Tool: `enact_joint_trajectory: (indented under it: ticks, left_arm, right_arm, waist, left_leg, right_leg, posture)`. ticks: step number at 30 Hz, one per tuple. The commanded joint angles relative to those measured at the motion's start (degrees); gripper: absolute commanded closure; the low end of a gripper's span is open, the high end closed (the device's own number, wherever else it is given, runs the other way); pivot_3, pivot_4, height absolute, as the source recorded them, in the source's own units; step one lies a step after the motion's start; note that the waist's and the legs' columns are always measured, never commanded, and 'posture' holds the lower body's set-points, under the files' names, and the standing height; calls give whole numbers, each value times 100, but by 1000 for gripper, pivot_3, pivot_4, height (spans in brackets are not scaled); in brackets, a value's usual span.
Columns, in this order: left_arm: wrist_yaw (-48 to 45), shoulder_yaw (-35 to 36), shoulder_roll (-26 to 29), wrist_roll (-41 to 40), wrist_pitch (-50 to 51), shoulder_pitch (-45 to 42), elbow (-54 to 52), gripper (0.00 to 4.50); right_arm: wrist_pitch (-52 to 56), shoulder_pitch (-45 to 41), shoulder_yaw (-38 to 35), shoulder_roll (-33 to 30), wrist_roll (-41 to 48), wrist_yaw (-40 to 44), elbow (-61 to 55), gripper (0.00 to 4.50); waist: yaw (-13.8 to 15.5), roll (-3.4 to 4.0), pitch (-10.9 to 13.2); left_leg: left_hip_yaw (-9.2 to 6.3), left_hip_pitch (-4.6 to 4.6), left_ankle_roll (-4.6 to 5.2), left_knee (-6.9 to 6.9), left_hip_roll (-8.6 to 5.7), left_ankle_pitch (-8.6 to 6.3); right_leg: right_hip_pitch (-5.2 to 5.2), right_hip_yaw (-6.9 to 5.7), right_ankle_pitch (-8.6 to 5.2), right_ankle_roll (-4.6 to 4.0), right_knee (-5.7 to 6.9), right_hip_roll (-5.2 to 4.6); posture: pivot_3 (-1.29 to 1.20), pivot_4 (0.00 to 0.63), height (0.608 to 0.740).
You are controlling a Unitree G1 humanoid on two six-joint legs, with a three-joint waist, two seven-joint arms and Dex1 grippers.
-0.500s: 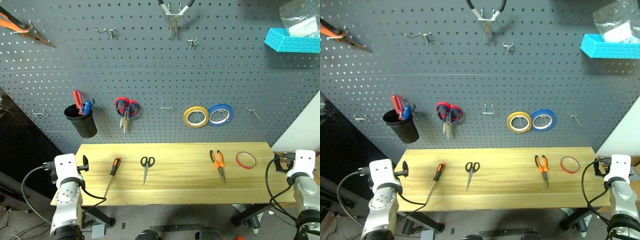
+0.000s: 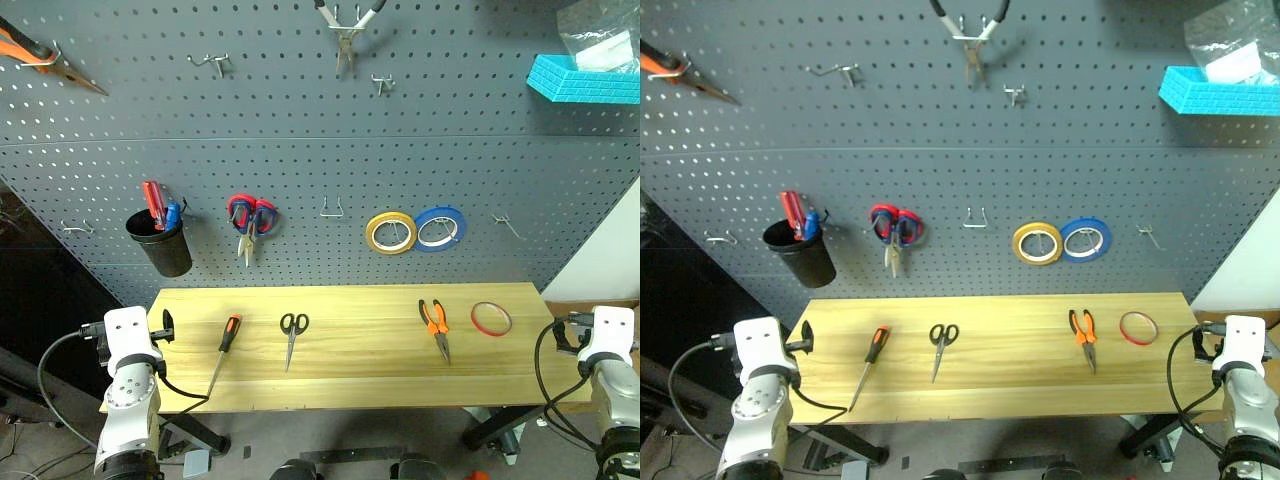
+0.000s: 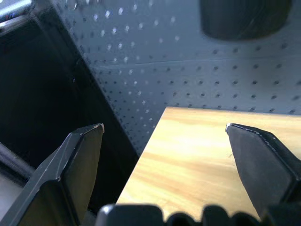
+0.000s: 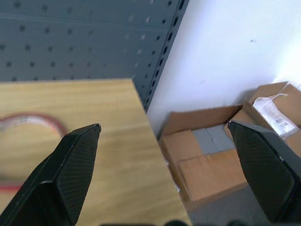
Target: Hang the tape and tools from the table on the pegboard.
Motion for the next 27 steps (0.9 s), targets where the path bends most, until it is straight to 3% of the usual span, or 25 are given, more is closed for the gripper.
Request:
enact_joint_trajectory:
  ticks: [1, 9, 14, 18, 23, 27]
  left_arm:
    - [-235, -196, -98, -112, 295, -20, -771, 20]
    - [-1174, -926, -265, -441, 1455, 88, -2212, 20]
    - [-2179, -1834, 222, -182, 1944, -177, -2714, 20]
    - [-3188, -2410, 359, -585, 2459, -739, -2864, 20]
    - [-4286, -3059, 586, -753, 2605, -1199, -3116, 20]
    - [-5028, -3347, 780, -1017, 2772, -1477, -3380, 20]
  right_arm:
    - [192, 202, 186, -96, -4, 394, -866, 0]
    - [1262, 681, 615, -36, 68, 995, -2861, 0]
    - [2369, 508, 1079, -199, 91, 1594, -3643, 0]
    - [2569, -107, 1522, -379, -241, 1860, -3415, 0]
    - [2805, -938, 1861, -403, -409, 2147, -2703, 0]
    - [2923, -1647, 2087, -435, -564, 2397, -1870, 0]
  waist:
    - [0, 4, 14]
    - [-110, 24, 333]
    - [-141, 30, 597]
    - [-184, 31, 797]
    - [-261, 3, 926]
    - [-278, -6, 1188]
  left_leg:
    - [4, 1, 1, 1, 1, -1]
    - [29, -6, 4, 7, 75, -3]
    - [40, -17, 3, 8, 83, -3]
    - [47, -42, 3, 11, 83, -3]
    - [49, -185, -24, 33, 86, 13]
    - [76, -207, -19, 51, 81, 11]
  right_leg:
    - [0, 3, 1, 1, 0, 0]
    - [-5, 12, 20, -1, -5, 34]
    - [-21, 17, 27, -12, -4, 43]
    - [-47, 19, 30, -14, -4, 41]
    - [-208, 14, 48, -32, 46, 36]
    - [-224, 18, 51, -34, 46, 22]
  posture:
    - [-48, 62, 740]
    - [-81, 133, 740]
    - [-109, 200, 740]
    - [-119, 239, 740]
    - [-115, 286, 740]
    - [-98, 323, 740]
